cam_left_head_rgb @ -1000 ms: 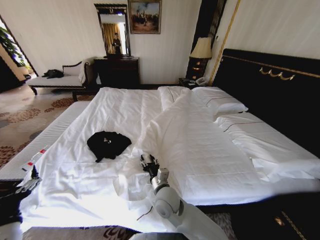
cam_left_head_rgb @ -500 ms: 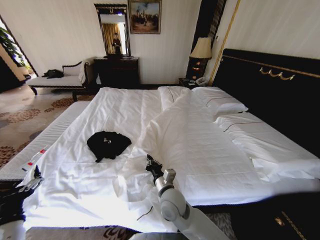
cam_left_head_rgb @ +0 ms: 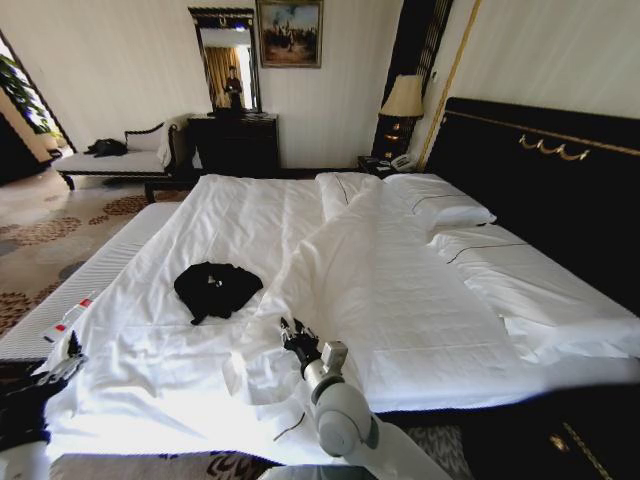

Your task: Fold the clothes on the bed.

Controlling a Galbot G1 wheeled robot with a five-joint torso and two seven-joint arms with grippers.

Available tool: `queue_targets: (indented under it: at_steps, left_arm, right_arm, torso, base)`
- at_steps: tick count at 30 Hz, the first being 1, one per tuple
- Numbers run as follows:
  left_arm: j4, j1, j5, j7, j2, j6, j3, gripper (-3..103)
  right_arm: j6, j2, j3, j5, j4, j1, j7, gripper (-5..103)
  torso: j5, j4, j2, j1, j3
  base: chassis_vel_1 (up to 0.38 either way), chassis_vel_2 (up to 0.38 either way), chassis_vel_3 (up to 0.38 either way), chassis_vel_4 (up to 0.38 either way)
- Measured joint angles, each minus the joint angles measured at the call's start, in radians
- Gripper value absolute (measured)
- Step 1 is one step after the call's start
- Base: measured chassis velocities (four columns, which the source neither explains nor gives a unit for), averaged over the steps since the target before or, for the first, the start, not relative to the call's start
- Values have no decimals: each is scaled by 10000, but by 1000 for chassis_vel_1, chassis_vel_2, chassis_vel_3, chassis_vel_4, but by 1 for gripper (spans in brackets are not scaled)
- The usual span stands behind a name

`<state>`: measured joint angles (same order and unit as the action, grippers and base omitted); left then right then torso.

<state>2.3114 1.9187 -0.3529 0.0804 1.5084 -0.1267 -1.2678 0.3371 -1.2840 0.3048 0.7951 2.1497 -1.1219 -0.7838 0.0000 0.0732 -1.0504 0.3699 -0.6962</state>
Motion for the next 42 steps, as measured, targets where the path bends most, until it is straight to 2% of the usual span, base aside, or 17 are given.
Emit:
queue_targets:
  at_steps: [6,7,9,12,15,16,19,21,24,25,28,29,31,34,36,40,42]
  left_arm:
    - [29,31,-23,23,23,-48,-51,100]
    - [29,31,-23,23,23,-48,-51,100]
    - [60,31,-30,24,34,-49,-56,100]
    - [68,33,-32,24,42,-49,-57,100]
    - [68,30,-34,24,39,-49,-59,100]
    - [68,30,-34,24,39,-49,-59,100]
    - [36,-1,-31,25,35,-49,-48,100]
    - [19,-12,-27,25,35,-48,-36,100]
    - [-6,-116,-170,118,-8,-41,-30,100]
    - [-6,-116,-170,118,-8,-41,-30,100]
    - [612,-459,-1443,987,-208,685,-111,100]
    - [612,-459,-1443,987,-208,685,-111,100]
    - [1185,-771,-2306,1518,-394,1480,-186,100]
    - [1865,-1438,-3414,1899,-738,2579,-340,100]
    - [1905,-1677,-3603,1927,-822,2807,-358,100]
    - [1941,-2154,-3782,1889,-931,3110,-172,100]
    - [1941,-2197,-3728,1847,-929,3115,-121,100]
  right_arm:
    - [81,-88,152,238,-89,69,-94,74]
    - [81,-88,152,238,-89,69,-94,74]
    - [3,-98,191,144,-123,59,-16,65]
    - [-120,-99,193,-56,-171,6,145,60]
    - [-353,-97,157,-763,-196,-84,462,41]
    - [-353,-97,157,-763,-196,-84,462,41]
    - [-577,-107,9,-1070,134,-123,725,54]
    - [-627,-103,-35,-1070,256,-138,771,54]
    - [-956,39,-106,-963,794,-283,1115,71]
    - [-956,39,-106,-963,794,-283,1115,71]
    - [-1376,283,32,-948,1015,-633,1628,87]
    - [-1376,283,32,-948,1015,-633,1628,87]
    - [-1578,353,137,-1080,1017,-872,1867,96]
    - [-1739,363,92,-1116,946,-1096,2333,100]
    - [-1744,363,90,-944,903,-1094,2366,100]
    - [-1425,375,287,467,453,-545,1795,100]
    - [-1393,329,313,568,297,-367,1696,100]
  torso:
    - [0,0,0,0,0]
    - [0,0,0,0,0]
    - [0,0,0,0,0]
    - [0,0,0,0,0]
    - [0,0,-1,0,0]
    - [0,0,-1,0,0]
    - [1,0,0,1,0]
    - [1,0,0,1,0]
    - [0,0,-1,1,0]
    - [0,0,-1,1,0]
    - [0,-1,0,0,0]
    - [0,-1,0,0,0]
    - [3,0,0,0,0]
    - [4,3,-1,0,0]
    - [0,2,-1,0,0]
    - [-2,-1,0,1,-1]
    - [-2,-1,0,1,0]
  base:
    - [0,0,0,0]
    - [0,0,0,0]
    - [0,0,0,0]
    - [0,0,0,0]
    - [0,0,0,0]
    - [0,0,0,0]
    - [0,0,0,0]
    - [0,0,0,0]
    - [0,0,0,0]
    - [0,0,0,0]
    - [0,0,0,0]
    - [0,0,0,0]
    - [0,0,0,0]
    - [0,0,0,0]
    - [0,0,0,0]
    - [0,0,0,0]
    - [0,0,0,0]
